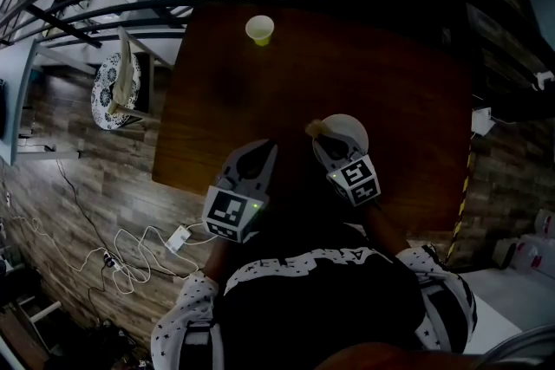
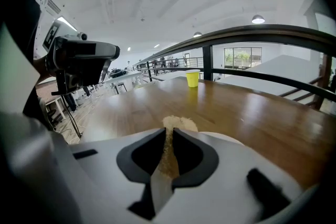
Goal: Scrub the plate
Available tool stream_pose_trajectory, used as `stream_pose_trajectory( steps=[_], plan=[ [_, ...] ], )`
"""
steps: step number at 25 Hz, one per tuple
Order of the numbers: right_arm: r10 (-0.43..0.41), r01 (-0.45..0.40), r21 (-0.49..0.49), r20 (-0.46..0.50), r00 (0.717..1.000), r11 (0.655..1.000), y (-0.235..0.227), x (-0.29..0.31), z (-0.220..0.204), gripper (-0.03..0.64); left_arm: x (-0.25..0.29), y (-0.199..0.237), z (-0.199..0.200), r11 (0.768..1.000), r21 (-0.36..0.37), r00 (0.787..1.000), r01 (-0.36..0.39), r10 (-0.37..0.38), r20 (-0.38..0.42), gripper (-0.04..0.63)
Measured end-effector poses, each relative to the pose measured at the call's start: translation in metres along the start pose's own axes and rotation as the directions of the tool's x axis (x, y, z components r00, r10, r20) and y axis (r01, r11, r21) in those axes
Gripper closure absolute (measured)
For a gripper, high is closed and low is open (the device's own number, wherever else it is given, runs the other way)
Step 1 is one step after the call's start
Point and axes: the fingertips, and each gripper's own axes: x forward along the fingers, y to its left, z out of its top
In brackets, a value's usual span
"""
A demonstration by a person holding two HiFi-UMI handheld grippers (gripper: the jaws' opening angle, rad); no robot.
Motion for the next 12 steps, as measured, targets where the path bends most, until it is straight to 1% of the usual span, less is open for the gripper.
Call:
stream_pose_trajectory(
  steps=[5, 12],
  plan=[
    [0.021, -0.021, 0.011, -0.016, 1.000, 1.000, 0.008, 0.000, -0.007, 0.568, -0.003, 0.000, -0.001, 1.000, 0.001, 1.000, 0.003, -0.003, -0.001, 0.581],
    [0.033, -0.033, 0.011, -0.012, 0.999, 0.999, 0.015, -0.003, -0.010, 0.568, -0.005, -0.006, -0.002, 1.000, 0.008, 1.000, 0.006, -0.006, 0.001, 0.581]
  ],
)
